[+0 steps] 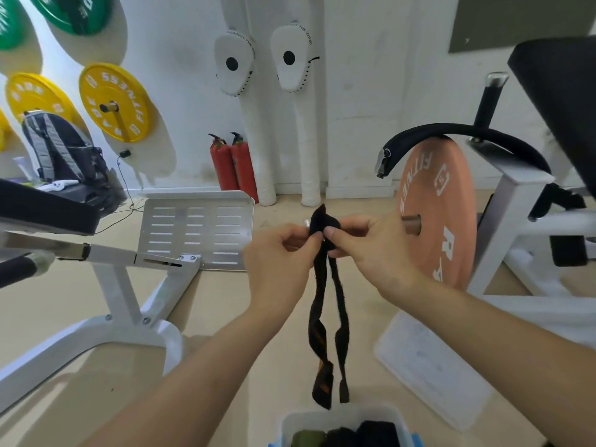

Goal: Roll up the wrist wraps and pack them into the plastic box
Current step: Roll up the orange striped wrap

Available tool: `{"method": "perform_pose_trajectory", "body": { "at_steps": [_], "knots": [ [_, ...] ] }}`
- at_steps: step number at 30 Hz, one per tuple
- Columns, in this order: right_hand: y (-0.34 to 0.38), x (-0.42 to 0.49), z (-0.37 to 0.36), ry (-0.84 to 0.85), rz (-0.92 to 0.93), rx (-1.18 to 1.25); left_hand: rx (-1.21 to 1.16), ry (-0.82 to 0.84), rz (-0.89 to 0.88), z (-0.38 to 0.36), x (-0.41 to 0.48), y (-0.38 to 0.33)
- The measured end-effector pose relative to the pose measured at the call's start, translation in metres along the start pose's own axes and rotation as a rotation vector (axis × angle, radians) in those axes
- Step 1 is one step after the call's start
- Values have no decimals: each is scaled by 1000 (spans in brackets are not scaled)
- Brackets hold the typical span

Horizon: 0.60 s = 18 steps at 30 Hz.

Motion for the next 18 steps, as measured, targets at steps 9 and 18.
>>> {"method": "perform_pose_trajectory", "body": {
  "at_steps": [9, 18],
  "knots": [
    [2, -2, -2, -23, 18, 101, 140, 19, -129, 0, 5, -1],
    [1, -4, 4, 136, -32, 160, -40, 198, -286, 2, 4, 1]
  ]
}}
Point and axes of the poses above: each hand's wrist, its own x-axis towards the middle knuckle, its own z-axis out of the back of the hand, y = z × x, the point moved 1 cm from there along x, towards the middle knuckle, and after that the axes turned 9 degrees about x, right-handed, at the moved point
